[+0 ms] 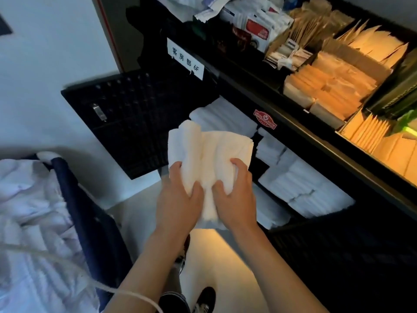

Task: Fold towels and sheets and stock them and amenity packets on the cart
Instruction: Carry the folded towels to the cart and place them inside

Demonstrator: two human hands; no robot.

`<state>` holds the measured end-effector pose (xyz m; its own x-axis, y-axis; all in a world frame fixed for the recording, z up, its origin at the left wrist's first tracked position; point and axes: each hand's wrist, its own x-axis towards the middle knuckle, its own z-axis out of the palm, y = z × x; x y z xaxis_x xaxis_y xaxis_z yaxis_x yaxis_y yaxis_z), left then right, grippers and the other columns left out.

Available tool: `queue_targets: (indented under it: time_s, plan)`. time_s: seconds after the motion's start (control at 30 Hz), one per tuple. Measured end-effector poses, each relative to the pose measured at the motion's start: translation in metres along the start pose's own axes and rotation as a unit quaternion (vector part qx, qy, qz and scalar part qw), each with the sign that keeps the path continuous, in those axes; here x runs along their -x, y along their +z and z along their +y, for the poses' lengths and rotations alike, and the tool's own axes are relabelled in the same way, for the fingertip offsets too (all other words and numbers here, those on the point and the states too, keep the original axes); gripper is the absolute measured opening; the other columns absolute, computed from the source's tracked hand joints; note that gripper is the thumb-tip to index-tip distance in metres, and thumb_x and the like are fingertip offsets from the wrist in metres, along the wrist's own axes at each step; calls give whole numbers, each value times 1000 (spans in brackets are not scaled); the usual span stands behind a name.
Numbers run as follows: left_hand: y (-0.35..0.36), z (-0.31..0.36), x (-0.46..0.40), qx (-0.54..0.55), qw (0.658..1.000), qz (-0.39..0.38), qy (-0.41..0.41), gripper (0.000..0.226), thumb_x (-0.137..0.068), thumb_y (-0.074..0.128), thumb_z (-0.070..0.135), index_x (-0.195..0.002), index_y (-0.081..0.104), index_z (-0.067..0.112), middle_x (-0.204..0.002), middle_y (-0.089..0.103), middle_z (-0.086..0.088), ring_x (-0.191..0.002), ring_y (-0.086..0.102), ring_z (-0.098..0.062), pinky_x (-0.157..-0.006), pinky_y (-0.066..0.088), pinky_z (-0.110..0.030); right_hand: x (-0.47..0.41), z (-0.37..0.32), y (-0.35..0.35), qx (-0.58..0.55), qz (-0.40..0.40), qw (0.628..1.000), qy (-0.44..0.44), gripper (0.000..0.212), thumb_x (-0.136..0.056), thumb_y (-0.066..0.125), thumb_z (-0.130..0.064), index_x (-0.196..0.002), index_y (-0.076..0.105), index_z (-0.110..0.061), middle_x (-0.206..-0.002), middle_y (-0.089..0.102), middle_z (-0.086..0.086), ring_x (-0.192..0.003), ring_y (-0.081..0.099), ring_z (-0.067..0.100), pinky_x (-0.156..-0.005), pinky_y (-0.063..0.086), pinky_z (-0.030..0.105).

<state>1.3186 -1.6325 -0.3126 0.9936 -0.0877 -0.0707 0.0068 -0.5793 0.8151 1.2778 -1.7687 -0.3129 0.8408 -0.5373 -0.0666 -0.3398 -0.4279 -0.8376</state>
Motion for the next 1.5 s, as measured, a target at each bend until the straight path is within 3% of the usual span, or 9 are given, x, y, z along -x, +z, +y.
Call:
queue_targets:
  time_s: [0.23,0.43,0.8,0.9,1.0,1.13,1.27,1.4,1.5]
  plan:
    - [16,-49,-105,0,998,-55,3,57,-90,49,53,-143,29,45,-113,57,13,-87,55,2,-64,37,-16,-69,22,49,-36,24,998,41,58,-92,57,-38,-141,31,-55,-143,41,-23,-107,53,-9,-74,44,18]
    - [48,-68,-196,-9,992,-104,74,55,-95,55,40,-143,29,43,-113,56,4,-95,59,-17,-75,52,-39,-133,49,97,-70,99,991,55,58,-98,60,-26,-146,34,-47,-145,45,-17,-122,53,-4,-83,46,6]
    - [144,-56,-325,-58,985,-88,134,53,-94,55,38,-142,32,36,-110,57,-5,-89,59,-29,-70,48,-38,-262,87,135,-82,175,980,38,76,-85,65,-30,-150,32,-47,-143,45,-14,-113,42,-29,-80,35,-7]
    - [160,-47,-353,-55,983,-84,151,52,-93,54,37,-142,37,32,-111,61,-5,-89,61,-30,-69,52,-38,-290,94,135,-69,200,977,37,77,-86,68,-26,-150,32,-47,-151,44,-6,-127,46,-9,-88,38,0]
    - [185,-34,-387,-58,984,-102,134,48,-91,56,42,-136,41,35,-101,58,1,-84,59,-22,-60,41,-23,-320,96,137,-34,200,975,92,74,-89,68,-35,-151,28,-45,-151,44,2,-126,55,21,-94,50,34]
    - [201,-35,-431,-181,965,-170,81,61,-94,53,51,-148,33,34,-127,61,-14,-111,64,-38,-92,53,-43,-349,107,140,26,163,979,123,68,-91,59,-50,-151,29,-40,-140,47,3,-100,58,16,-78,45,24]
    - [174,-70,-437,-58,968,-234,76,72,-95,64,53,-156,31,37,-146,55,-1,-126,57,-26,-89,40,-24,-337,127,132,-4,163,978,128,67,-88,60,-42,-145,27,-54,-136,42,1,-78,48,1,-61,36,20]
    - [147,-90,-409,59,958,-273,62,80,-85,76,55,-152,32,56,-129,57,28,-105,59,10,-76,44,-9,-323,130,132,-63,184,975,107,66,-91,60,-26,-149,37,-46,-138,47,3,-85,54,-14,-60,42,5]
    - [144,-95,-389,136,966,-207,73,70,-89,77,33,-148,44,51,-125,63,21,-107,61,7,-86,51,-19,-323,123,130,-86,214,970,79,65,-92,62,-17,-150,43,-39,-135,48,-1,-92,46,-32,-69,36,-8]
